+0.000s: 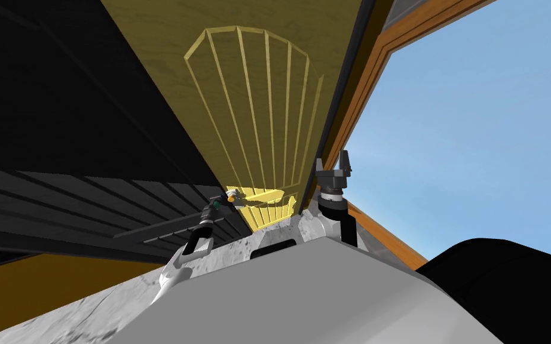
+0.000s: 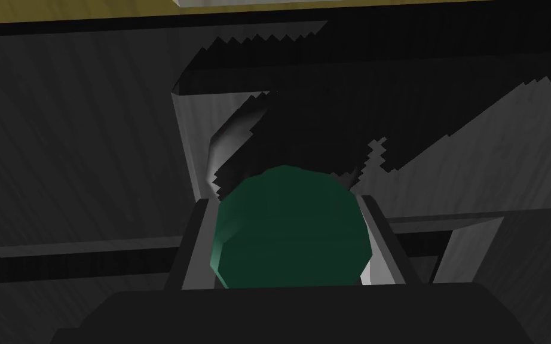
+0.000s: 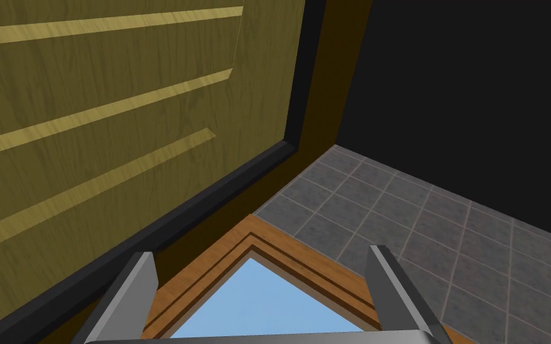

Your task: Pull the door open

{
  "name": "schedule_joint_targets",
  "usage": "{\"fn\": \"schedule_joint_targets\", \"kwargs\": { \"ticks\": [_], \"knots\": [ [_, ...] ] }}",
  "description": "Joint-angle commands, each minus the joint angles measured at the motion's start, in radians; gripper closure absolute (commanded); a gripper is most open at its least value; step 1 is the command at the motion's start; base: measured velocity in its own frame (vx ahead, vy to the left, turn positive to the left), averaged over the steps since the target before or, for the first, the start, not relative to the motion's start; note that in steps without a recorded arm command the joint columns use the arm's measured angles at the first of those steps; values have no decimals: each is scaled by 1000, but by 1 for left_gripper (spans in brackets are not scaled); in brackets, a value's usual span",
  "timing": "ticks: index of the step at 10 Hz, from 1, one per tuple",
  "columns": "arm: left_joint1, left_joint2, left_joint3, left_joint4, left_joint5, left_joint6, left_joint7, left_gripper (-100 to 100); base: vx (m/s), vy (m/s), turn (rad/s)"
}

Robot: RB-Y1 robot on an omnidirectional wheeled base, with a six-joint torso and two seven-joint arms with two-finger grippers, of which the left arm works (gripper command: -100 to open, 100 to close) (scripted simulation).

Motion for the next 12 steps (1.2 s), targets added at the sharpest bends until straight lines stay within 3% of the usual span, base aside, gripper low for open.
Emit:
{"fn": "schedule_joint_targets", "kwargs": {
  "ticks": [1, 3, 6, 7, 11, 12],
  "knots": [
    [3, 2, 3, 1, 1, 1, 1, 100, -19, 7, -7],
    [3, 2, 3, 1, 1, 1, 1, 100, -5, 0, 3],
    [33, 24, 19, 12, 5, 2, 6, 100, -156, 72, 93],
    [31, 25, 1, 4, 5, -10, 16, -100, -222, 43, 5],
    [49, 24, -55, -48, 1, -25, 40, -100, -215, -34, -72],
    [42, 20, -44, -37, 1, -20, 32, -100, -98, -34, -15]
  ]
}}
